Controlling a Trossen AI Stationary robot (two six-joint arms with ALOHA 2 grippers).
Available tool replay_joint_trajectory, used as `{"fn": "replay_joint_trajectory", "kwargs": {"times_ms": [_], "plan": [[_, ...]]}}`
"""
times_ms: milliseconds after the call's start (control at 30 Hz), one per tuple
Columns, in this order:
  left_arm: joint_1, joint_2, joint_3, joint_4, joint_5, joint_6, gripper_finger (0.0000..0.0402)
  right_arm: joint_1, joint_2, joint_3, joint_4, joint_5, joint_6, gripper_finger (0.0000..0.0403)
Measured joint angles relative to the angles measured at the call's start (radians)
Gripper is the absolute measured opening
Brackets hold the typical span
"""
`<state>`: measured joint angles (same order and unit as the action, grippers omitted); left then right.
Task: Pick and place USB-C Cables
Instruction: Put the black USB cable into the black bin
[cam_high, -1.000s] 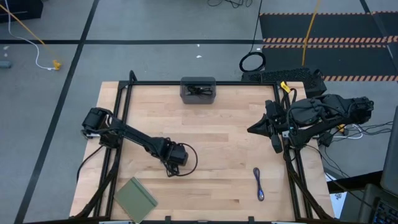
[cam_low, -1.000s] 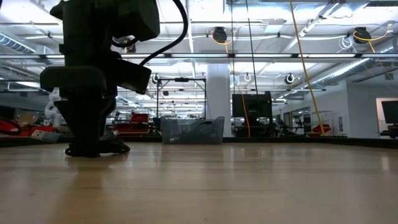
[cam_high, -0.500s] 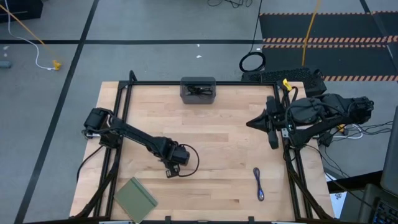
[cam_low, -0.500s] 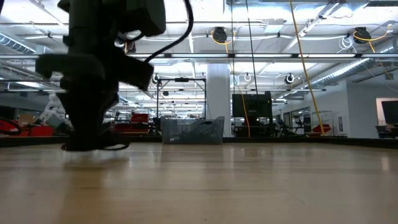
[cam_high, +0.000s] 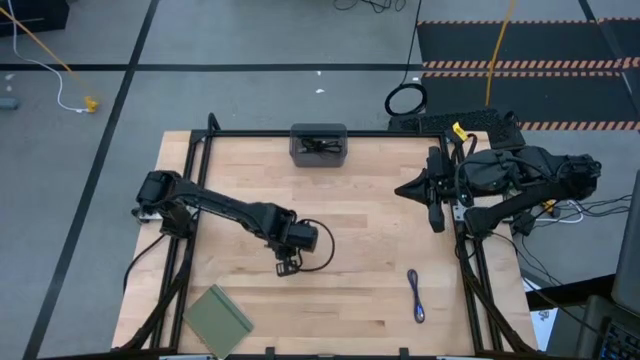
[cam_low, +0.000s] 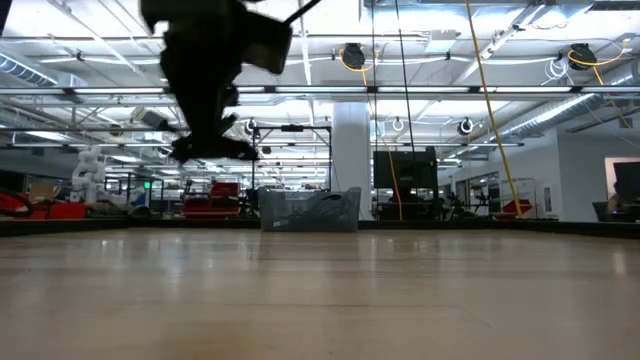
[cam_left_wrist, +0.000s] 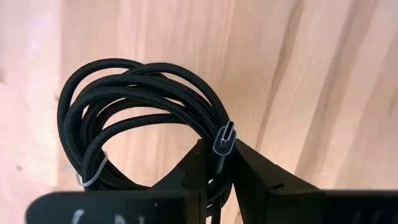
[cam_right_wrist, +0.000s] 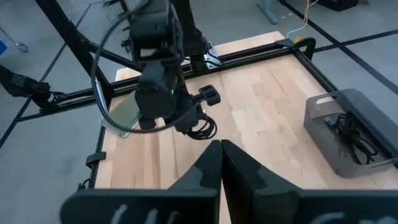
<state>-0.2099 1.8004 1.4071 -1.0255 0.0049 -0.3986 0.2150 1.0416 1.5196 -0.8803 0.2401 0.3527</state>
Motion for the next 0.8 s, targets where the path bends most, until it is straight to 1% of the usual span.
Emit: {"fn": "replay_joint_trajectory", "kwargs": {"times_ms": [300, 567, 800], "plan": [[0.062, 0.0, 0.244, -0.128, -0.006, 0.081, 0.0054, 0.0, 0.0, 0.0, 0.0, 0.0, -0.002, 0.0], [0.128, -0.001, 0.509, -0.278, -0.017, 0.167, 0.0057, 0.0, 0.0, 0.0, -0.001, 0.0, -0.002, 0.0], [0.168, -0.002, 0.726, -0.334, -0.017, 0.236, 0.0057, 0.0, 0.0, 0.0, -0.001, 0.0, -0.013, 0.0]]}}
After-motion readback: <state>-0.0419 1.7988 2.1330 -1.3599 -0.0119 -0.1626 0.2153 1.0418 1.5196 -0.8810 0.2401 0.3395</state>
